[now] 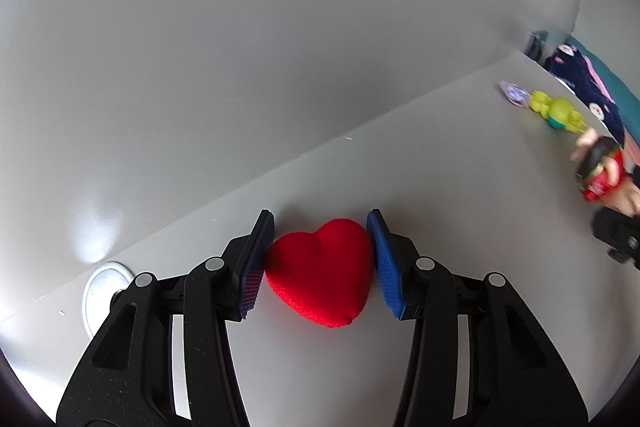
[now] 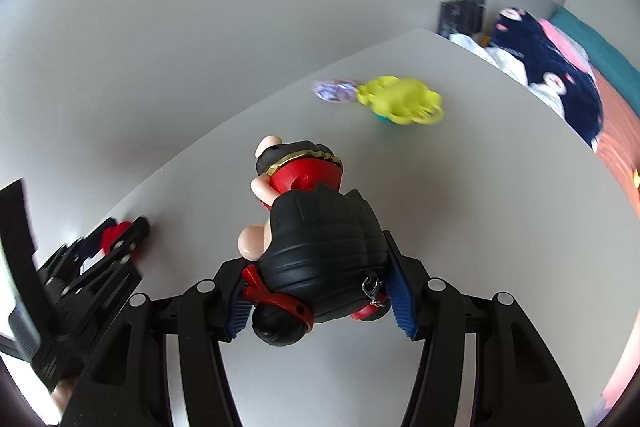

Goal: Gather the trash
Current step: 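Carry heart and doll over the bin and release both, then move both open grippers back over the desk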

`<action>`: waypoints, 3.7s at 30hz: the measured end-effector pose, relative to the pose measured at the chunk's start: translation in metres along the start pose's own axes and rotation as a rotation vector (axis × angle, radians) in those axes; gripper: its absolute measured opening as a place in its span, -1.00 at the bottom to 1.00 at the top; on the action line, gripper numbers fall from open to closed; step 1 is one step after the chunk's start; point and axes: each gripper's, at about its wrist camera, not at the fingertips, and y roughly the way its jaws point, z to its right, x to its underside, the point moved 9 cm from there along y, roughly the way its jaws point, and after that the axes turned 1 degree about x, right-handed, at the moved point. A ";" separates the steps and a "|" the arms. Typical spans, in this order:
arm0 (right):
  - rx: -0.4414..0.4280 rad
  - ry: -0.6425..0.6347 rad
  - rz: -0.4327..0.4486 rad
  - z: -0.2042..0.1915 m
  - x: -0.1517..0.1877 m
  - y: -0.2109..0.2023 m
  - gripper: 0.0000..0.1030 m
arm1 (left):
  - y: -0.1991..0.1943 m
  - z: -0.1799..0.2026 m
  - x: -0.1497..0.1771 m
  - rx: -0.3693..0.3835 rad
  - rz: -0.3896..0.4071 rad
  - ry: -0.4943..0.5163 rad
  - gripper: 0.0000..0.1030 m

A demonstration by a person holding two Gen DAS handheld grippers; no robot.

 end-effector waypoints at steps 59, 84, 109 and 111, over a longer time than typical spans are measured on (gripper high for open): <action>0.293 0.606 0.164 0.404 0.318 -0.271 0.12 | -0.239 0.473 0.269 0.547 -0.022 0.770 -0.07; 0.272 0.663 0.251 0.397 0.286 -0.255 0.95 | -0.206 0.432 0.223 0.448 0.011 0.648 0.89; 0.034 0.203 0.181 0.281 0.060 -0.122 0.95 | -0.079 0.295 0.047 0.249 0.014 0.197 0.89; 0.016 0.178 0.161 0.272 0.043 -0.109 0.95 | -0.069 0.280 0.032 0.228 0.007 0.140 0.89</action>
